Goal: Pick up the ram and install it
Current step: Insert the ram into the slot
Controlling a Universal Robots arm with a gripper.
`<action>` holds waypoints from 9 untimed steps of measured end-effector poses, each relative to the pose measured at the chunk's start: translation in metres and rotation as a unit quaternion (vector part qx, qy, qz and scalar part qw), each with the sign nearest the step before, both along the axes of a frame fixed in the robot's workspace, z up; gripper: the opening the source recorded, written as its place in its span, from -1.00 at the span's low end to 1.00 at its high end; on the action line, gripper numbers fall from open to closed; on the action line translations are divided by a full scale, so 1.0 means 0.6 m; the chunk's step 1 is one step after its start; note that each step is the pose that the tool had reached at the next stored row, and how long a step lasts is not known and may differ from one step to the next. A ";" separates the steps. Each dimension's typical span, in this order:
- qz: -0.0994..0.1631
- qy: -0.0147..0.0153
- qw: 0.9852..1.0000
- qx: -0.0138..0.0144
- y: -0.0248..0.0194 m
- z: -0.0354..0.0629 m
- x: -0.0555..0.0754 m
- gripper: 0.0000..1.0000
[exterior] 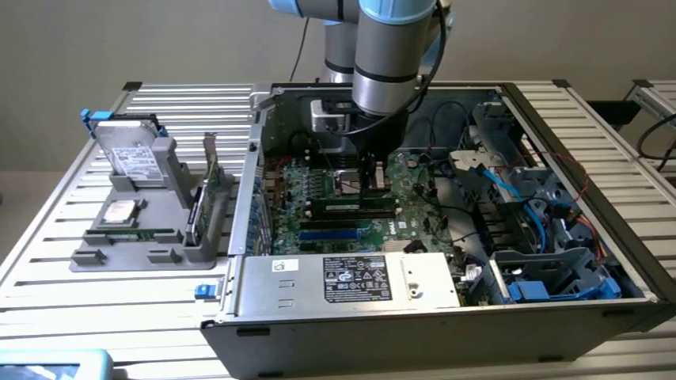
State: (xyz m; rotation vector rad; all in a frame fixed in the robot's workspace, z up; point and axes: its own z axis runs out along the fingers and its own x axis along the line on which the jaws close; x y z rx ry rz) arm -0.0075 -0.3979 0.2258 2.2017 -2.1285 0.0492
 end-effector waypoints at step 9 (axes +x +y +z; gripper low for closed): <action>0.000 -0.001 1.000 0.000 -0.0017 0.000 0.000 -0.73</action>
